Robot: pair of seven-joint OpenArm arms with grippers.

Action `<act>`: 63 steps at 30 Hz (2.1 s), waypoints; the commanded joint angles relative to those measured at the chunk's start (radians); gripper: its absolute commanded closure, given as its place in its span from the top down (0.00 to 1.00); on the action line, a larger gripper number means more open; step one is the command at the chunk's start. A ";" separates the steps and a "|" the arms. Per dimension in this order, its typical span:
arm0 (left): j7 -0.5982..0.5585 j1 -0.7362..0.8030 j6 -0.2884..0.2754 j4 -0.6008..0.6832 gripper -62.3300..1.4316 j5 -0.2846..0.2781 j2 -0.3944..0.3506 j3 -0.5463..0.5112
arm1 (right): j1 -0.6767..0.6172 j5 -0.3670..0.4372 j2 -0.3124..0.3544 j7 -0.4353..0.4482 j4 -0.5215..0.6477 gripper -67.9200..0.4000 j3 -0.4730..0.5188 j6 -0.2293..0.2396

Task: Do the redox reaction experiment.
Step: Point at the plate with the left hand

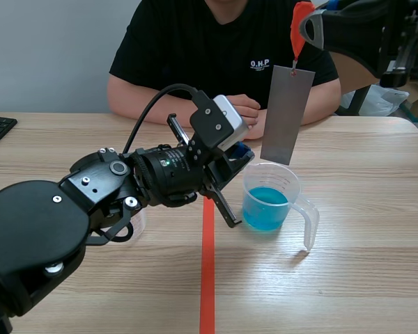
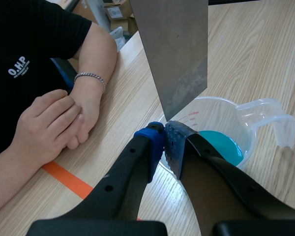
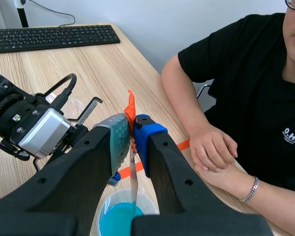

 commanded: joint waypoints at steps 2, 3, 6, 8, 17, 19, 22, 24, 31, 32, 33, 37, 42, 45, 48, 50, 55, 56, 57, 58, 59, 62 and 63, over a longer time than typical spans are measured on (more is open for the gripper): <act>-0.009 -0.011 0.002 0.020 0.10 -0.006 0.016 0.000 | 0.020 0.015 0.013 0.018 0.003 0.03 0.014 -0.003; -0.008 -0.011 0.002 0.020 0.10 -0.006 0.016 0.000 | 0.020 0.015 0.013 0.018 0.003 0.03 0.014 -0.003; -0.007 -0.011 0.002 0.020 0.10 -0.006 0.016 0.000 | 0.020 0.015 0.013 0.018 0.003 0.03 0.014 -0.003; -0.006 -0.011 0.002 0.020 0.10 -0.006 0.016 0.000 | 0.020 0.016 0.013 0.018 0.003 0.03 0.014 -0.003; -0.007 -0.011 0.002 0.020 0.10 -0.006 0.016 0.000 | 0.020 0.016 0.013 0.018 0.003 0.03 0.014 -0.003; -0.007 -0.011 0.002 0.020 0.10 -0.006 0.016 0.000 | 0.020 0.016 0.013 0.018 0.003 0.03 0.014 -0.003; -0.007 -0.011 0.002 0.020 0.10 -0.006 0.016 0.000 | 0.020 0.016 0.013 0.018 0.003 0.03 0.014 -0.003; -0.007 -0.008 0.001 0.020 0.10 -0.006 0.014 0.000 | 0.020 0.016 0.013 0.018 0.003 0.03 0.014 -0.003; -0.019 0.038 0.000 0.030 0.10 -0.010 -0.032 0.000 | 0.020 0.016 0.013 0.018 0.003 0.03 0.014 -0.003; -0.023 0.050 0.002 0.040 0.10 -0.013 -0.048 -0.002 | 0.020 0.016 0.013 0.018 0.003 0.03 0.014 -0.003; -0.028 0.064 0.002 0.053 0.10 -0.018 -0.066 -0.004 | 0.020 0.016 0.013 0.018 0.003 0.03 0.014 -0.003; -0.029 0.136 0.002 0.146 0.10 -0.063 -0.166 -0.018 | 0.020 0.016 0.013 0.018 0.003 0.03 0.014 -0.003; -0.006 0.274 0.002 0.332 0.10 -0.185 -0.317 -0.095 | 0.020 0.016 0.013 0.018 0.003 0.03 0.014 -0.003; -0.006 0.377 0.002 0.439 0.10 -0.257 -0.414 -0.165 | 0.020 0.016 0.013 0.018 0.003 0.03 0.014 -0.003; -0.007 0.497 0.002 0.528 0.10 -0.341 -0.508 -0.257 | 0.020 0.016 0.013 0.018 0.003 0.03 0.014 -0.003; -0.008 0.589 0.007 0.570 0.10 -0.391 -0.564 -0.328 | 0.020 0.016 0.013 0.021 0.003 0.03 0.014 -0.003; -0.015 0.842 0.081 0.613 0.10 -0.476 -0.639 -0.506 | 0.014 0.015 0.013 0.034 0.001 0.03 0.014 -0.003; -0.018 0.895 0.097 0.613 0.10 -0.485 -0.644 -0.540 | 0.014 0.015 0.013 0.034 0.001 0.03 0.014 -0.002; -0.019 0.945 0.109 0.613 0.10 -0.491 -0.647 -0.570 | 0.014 0.014 0.013 0.034 0.001 0.03 0.014 -0.002; -0.019 0.996 0.123 0.613 0.10 -0.498 -0.646 -0.601 | 0.014 0.014 0.013 0.036 0.001 0.03 0.014 0.000; -0.019 1.044 0.135 0.613 0.10 -0.507 -0.646 -0.628 | 0.014 0.015 0.013 0.037 0.001 0.03 0.014 0.001; -0.018 1.178 0.160 0.613 0.10 -0.518 -0.645 -0.695 | 0.014 0.015 0.013 0.038 0.001 0.03 0.014 0.001; -0.017 1.217 0.161 0.613 0.10 -0.522 -0.642 -0.713 | 0.014 0.014 0.012 0.041 -0.002 0.03 0.014 0.001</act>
